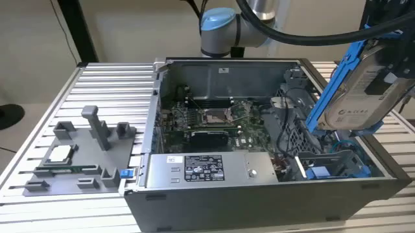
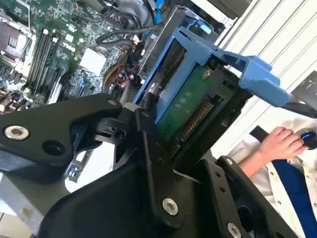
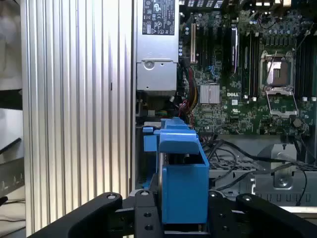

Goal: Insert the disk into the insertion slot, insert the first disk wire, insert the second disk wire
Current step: 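Insert the disk into the insertion slot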

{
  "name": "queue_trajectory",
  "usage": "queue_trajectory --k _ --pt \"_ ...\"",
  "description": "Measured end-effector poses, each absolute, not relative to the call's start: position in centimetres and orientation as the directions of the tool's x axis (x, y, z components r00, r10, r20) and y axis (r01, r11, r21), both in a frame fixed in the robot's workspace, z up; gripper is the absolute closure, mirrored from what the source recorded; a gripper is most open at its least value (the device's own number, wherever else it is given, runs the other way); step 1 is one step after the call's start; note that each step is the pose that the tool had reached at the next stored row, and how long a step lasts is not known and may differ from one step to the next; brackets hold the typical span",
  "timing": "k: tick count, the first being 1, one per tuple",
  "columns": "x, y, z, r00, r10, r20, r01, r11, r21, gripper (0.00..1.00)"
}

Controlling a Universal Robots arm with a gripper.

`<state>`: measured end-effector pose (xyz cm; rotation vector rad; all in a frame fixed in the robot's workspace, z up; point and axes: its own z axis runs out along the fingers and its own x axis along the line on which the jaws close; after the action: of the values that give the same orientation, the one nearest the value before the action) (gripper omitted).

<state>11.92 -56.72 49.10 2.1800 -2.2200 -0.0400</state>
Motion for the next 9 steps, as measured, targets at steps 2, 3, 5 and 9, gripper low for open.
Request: queue_trajectory --k 2,3,5,9 --pt "11.92 -56.72 49.1 -0.018 -1.0 0.003 -0.999 0.018 0.039 1.0" --pt "11.92 -56.73 49.1 -0.018 -1.0 0.003 -0.999 0.018 0.039 1.0" --pt "11.92 -56.72 49.1 -0.018 -1.0 0.003 -0.999 0.018 0.039 1.0" --pt "11.92 -56.72 49.1 -0.018 -1.0 0.003 -0.999 0.018 0.039 1.0"
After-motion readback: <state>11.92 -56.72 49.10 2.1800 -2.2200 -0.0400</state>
